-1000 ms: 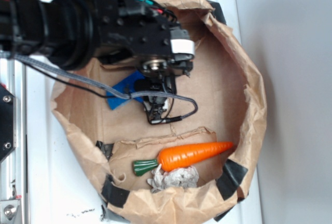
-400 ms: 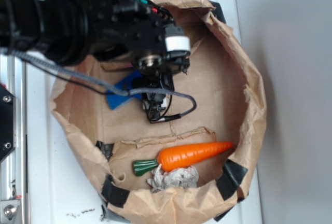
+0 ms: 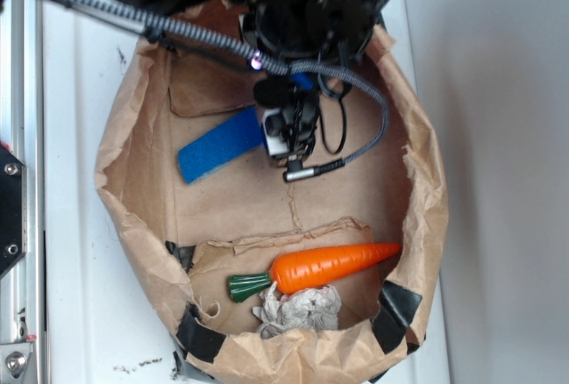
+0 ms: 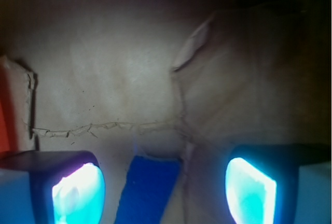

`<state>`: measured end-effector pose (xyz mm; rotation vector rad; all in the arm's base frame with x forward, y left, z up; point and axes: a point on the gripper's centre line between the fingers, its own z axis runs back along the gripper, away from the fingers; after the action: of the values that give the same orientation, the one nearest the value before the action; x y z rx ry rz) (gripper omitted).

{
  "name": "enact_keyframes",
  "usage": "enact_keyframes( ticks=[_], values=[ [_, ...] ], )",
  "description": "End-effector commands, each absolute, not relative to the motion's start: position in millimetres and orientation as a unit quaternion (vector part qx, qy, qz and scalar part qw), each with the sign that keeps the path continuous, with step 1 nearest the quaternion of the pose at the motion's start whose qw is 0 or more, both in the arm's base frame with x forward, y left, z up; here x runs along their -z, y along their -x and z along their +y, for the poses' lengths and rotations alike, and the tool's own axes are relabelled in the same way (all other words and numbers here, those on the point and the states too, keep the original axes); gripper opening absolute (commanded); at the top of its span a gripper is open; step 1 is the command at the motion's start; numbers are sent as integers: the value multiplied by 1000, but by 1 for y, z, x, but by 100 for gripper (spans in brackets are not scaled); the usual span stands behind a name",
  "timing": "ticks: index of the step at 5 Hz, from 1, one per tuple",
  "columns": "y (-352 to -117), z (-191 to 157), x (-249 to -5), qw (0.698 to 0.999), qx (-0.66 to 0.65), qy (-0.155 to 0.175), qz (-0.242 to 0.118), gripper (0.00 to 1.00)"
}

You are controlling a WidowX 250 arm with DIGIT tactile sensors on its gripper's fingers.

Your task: Grab the blue sponge.

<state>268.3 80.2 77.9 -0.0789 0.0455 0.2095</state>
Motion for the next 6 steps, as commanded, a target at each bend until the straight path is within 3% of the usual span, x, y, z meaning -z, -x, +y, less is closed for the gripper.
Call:
enact_keyframes(
  ticks=[1,2,3,6],
  values=[
    [-266,100,-84,981,-191,42,-2,100],
    [-258,97,-73,974,-217,62,5,100],
    [-246,89,-60,969,-233,72,-21,100],
    [-225,77,-31,976,-199,52,-64,100]
  ],
)
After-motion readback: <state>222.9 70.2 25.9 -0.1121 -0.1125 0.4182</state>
